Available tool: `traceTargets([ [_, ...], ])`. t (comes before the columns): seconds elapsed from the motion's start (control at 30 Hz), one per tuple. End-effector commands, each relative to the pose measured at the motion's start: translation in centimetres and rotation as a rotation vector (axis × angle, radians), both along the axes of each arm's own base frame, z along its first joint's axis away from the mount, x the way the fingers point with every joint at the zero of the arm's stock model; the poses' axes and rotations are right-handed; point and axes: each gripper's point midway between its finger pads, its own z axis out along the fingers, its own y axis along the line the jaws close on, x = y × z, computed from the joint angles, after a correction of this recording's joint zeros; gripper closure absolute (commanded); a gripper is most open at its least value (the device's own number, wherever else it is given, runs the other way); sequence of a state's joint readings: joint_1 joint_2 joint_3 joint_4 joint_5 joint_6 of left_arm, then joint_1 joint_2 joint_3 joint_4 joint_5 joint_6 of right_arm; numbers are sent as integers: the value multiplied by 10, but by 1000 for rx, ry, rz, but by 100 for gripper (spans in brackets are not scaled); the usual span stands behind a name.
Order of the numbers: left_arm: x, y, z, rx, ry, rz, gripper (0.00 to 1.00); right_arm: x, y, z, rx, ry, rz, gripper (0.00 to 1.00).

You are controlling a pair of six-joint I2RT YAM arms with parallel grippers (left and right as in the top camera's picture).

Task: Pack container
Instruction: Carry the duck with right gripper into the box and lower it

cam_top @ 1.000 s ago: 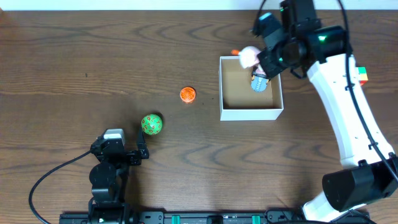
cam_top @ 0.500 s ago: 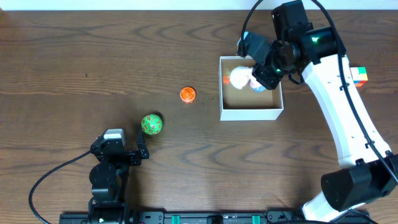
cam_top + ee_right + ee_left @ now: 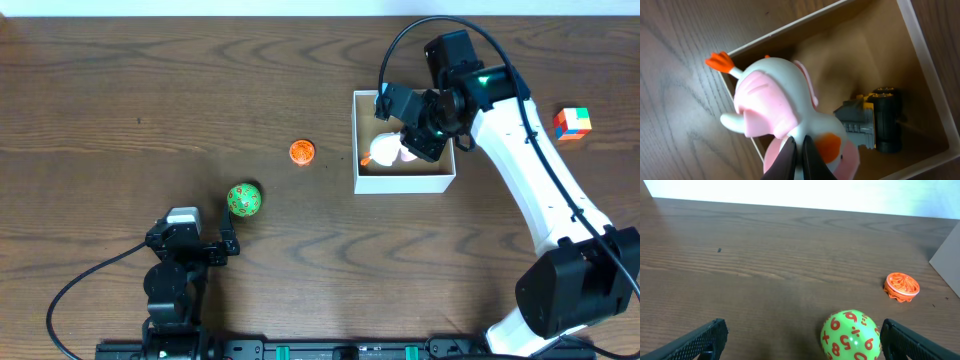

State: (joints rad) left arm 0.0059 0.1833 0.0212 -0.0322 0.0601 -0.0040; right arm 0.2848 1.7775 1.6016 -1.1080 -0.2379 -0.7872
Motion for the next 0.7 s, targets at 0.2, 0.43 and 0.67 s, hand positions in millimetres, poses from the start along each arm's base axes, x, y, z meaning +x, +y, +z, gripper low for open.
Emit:
traceTargets([
  [0.2,-4,1,-16,-8,50,9,2,4,-23,-7,-35,15,-56,96],
  [0.43,-4,1,-16,-8,50,9,2,-1,-41,-20,-15,70,-109,92],
  [0.67,-4,1,-16,-8,50,9,2,-7,-42,-29,-22,93,-106,92],
])
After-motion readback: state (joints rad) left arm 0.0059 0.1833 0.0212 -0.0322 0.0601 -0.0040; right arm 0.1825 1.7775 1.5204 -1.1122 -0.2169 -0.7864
